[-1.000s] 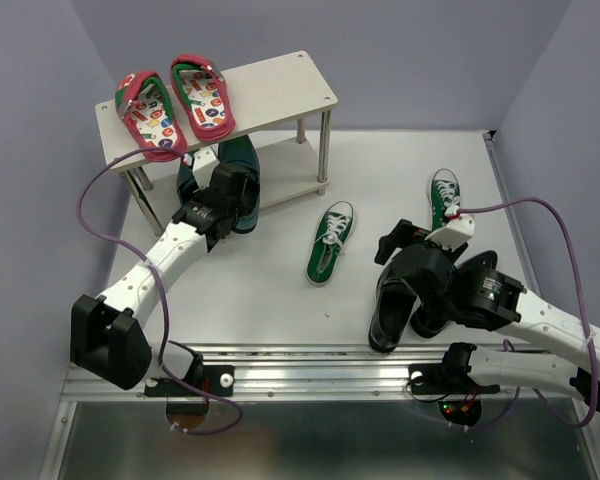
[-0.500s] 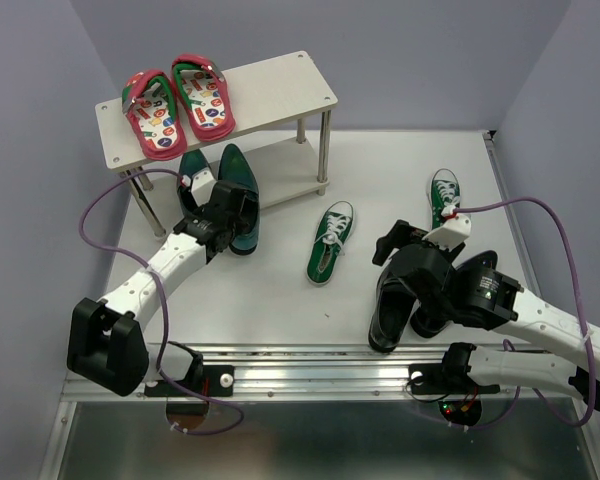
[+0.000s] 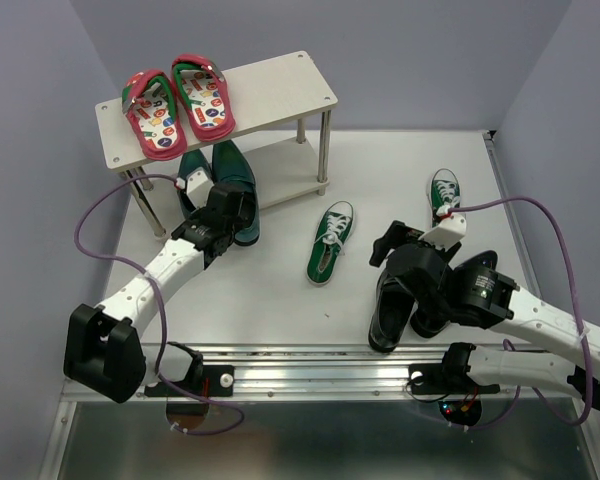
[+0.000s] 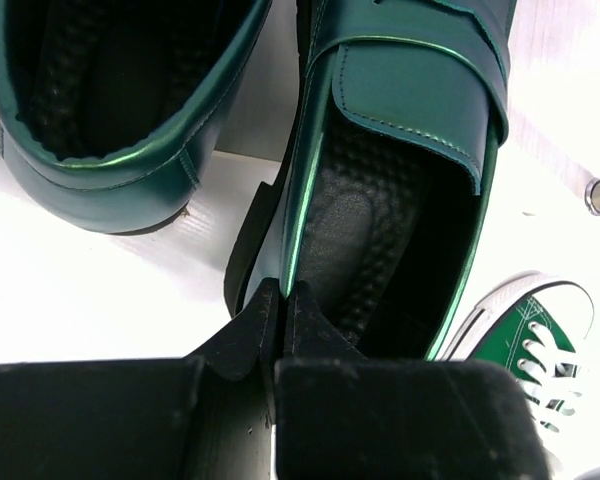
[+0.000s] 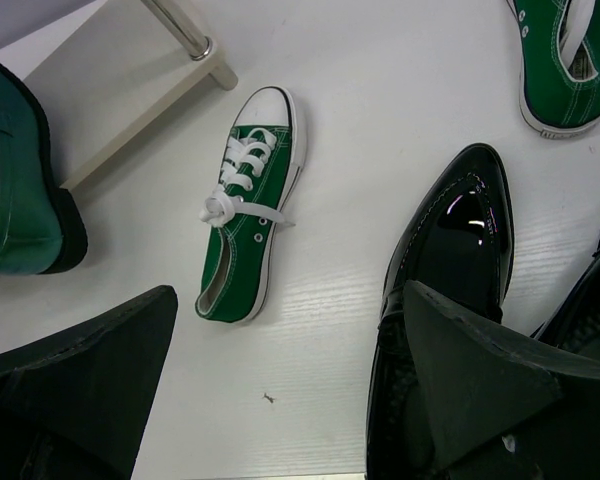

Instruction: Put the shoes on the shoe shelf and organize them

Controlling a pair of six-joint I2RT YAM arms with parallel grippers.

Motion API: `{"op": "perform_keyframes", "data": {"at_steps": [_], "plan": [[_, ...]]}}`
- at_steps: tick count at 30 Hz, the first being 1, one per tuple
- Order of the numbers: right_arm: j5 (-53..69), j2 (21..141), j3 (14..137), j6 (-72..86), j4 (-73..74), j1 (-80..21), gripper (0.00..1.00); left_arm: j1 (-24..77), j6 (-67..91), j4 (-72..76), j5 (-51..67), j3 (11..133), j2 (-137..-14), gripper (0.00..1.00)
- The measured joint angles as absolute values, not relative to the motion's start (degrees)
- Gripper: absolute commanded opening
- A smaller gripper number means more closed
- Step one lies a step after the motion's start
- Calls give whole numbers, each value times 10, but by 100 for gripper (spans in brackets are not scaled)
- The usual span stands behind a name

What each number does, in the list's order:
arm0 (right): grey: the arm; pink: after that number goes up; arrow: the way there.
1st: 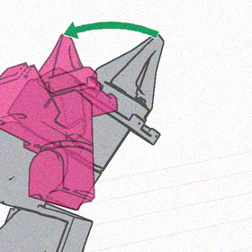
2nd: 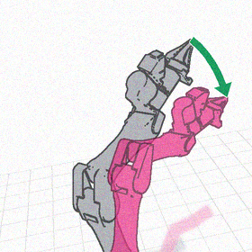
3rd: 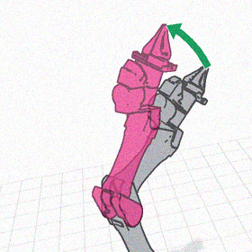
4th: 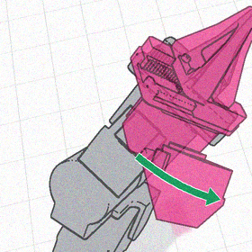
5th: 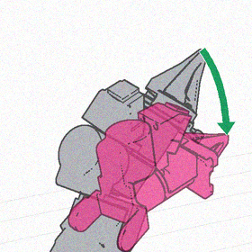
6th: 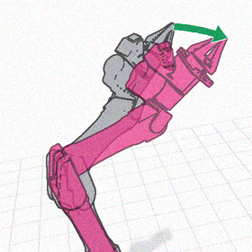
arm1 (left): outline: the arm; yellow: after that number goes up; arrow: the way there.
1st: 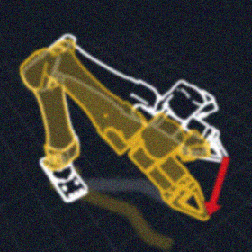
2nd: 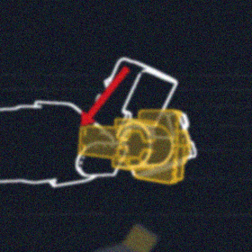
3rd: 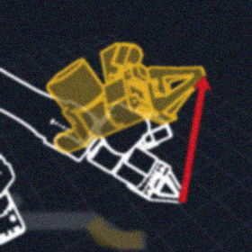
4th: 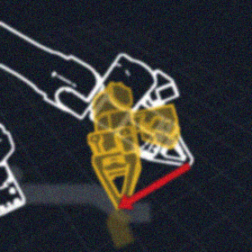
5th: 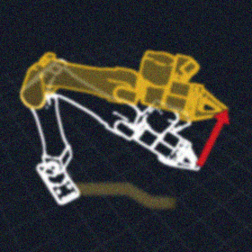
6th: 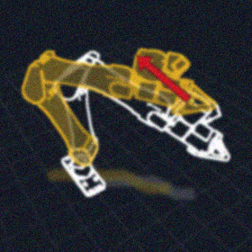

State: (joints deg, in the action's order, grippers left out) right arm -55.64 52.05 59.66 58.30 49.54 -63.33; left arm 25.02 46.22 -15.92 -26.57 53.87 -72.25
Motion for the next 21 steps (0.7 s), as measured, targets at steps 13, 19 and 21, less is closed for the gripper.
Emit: {"op": "perform_keyframes", "data": {"at_steps": [13, 19, 21], "plan": [[-543, 533, 604, 580, 495, -633, 100, 249, 467, -111, -289, 529, -744, 0], [-540, 533, 604, 580, 494, -633, 100, 246, 468, -96, -291, 529, -766, 0], [-540, 533, 604, 580, 494, -633, 100, 243, 469, -93, -290, 529, -776, 0]]}}
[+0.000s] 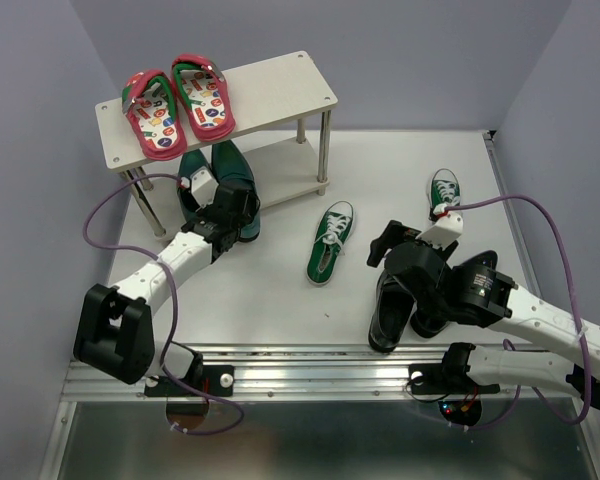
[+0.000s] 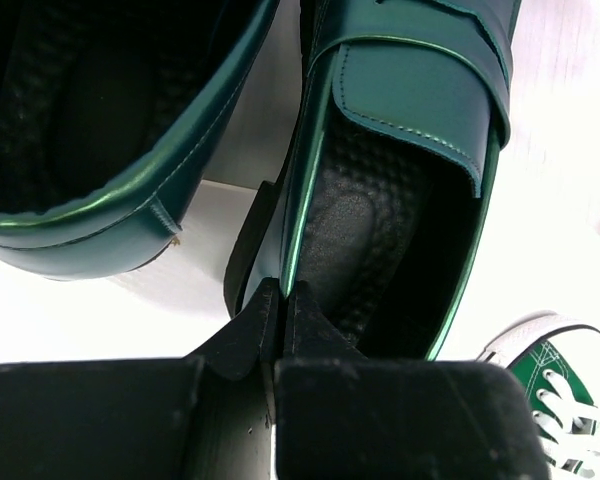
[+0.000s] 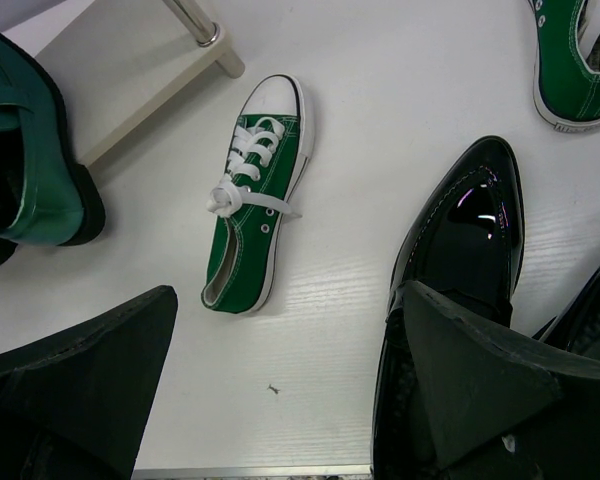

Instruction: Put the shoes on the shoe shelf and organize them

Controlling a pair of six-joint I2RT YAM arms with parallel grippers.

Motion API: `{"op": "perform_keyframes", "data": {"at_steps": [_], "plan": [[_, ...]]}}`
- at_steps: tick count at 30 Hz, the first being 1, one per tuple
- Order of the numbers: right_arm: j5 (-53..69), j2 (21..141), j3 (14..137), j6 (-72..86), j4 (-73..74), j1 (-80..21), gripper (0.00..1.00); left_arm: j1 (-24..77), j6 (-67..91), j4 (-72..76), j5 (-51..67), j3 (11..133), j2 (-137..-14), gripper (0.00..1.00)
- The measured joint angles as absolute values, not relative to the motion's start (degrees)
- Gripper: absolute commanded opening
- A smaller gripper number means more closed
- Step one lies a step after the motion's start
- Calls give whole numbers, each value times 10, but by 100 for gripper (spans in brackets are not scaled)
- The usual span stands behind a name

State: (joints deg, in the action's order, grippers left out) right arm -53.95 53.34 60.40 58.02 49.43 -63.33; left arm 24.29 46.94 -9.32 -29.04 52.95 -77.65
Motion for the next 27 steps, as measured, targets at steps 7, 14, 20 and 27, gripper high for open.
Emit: {"op": "perform_keyframes", "data": {"at_steps": [7, 14, 20, 27], "plan": [[-538, 533, 604, 580, 494, -634, 100, 239, 473, -93, -288, 534, -785, 20], [-534, 532, 604, 581, 494, -634, 100, 235, 478, -72, -292, 546, -787, 60], [-526, 533, 604, 581, 493, -633, 100, 234, 474, -69, -288, 548, -774, 61], [-515, 543, 602, 581, 482, -634, 100, 248, 452, -92, -282, 548, -714, 61]]}}
